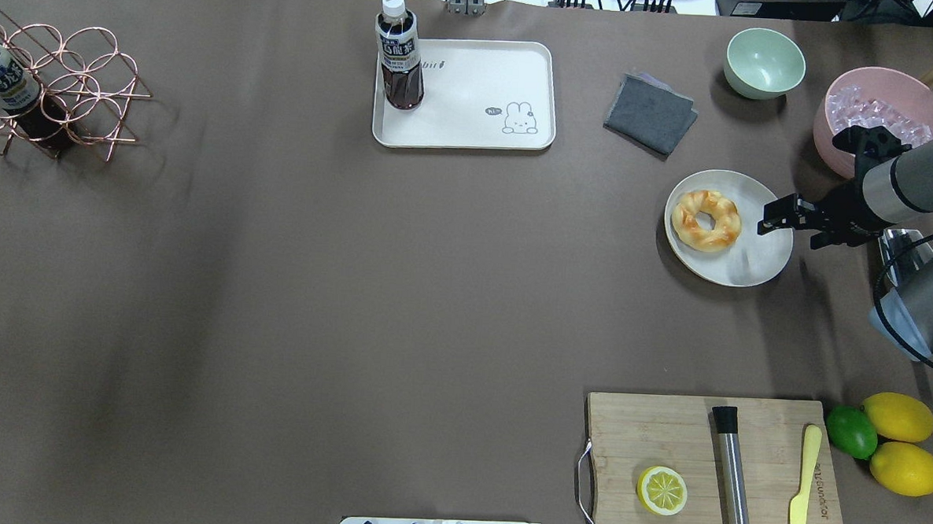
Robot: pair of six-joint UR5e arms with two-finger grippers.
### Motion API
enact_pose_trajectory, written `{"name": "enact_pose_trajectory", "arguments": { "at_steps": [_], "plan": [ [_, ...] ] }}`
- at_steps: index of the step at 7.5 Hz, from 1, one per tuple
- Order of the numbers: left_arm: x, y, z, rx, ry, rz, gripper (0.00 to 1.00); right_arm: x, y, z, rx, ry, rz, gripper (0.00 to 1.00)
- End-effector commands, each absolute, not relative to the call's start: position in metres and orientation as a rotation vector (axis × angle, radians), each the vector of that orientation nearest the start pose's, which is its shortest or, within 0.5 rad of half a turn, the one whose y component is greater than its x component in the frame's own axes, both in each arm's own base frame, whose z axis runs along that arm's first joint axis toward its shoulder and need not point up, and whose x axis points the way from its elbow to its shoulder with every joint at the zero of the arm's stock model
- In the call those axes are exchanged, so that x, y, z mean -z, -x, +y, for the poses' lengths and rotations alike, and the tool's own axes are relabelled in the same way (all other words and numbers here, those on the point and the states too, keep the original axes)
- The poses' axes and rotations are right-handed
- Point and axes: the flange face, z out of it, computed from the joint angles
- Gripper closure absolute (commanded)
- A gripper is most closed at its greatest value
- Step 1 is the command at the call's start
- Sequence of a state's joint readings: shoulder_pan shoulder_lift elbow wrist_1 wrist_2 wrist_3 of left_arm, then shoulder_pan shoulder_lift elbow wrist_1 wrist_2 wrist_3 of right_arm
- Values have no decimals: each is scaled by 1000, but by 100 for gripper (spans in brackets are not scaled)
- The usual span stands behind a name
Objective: Place donut on tray
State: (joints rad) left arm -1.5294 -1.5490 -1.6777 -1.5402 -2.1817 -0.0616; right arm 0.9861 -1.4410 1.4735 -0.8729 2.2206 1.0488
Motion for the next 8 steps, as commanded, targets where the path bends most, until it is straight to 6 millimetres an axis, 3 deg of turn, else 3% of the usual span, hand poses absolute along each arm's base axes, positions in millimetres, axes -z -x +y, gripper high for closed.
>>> {"name": "enact_pose_trajectory", "arguments": {
  "at_steps": [1,2,3,4,8],
  "plan": [
    [-629,56,-489,3,-23,612,2,-569,260,-518,-192,-26,-925,4],
    [-629,56,-489,3,-23,612,2,-577,262,-519,-201,-34,-905,33],
    [-629,56,-489,3,-23,612,2,-577,262,-519,-200,-35,-905,80],
    [-629,55,-489,2,-23,611,2,-571,262,-518,-196,-41,-914,100],
    [-630,55,-489,1,-23,611,2,-567,263,-519,-190,-38,-925,100]
  ]
}}
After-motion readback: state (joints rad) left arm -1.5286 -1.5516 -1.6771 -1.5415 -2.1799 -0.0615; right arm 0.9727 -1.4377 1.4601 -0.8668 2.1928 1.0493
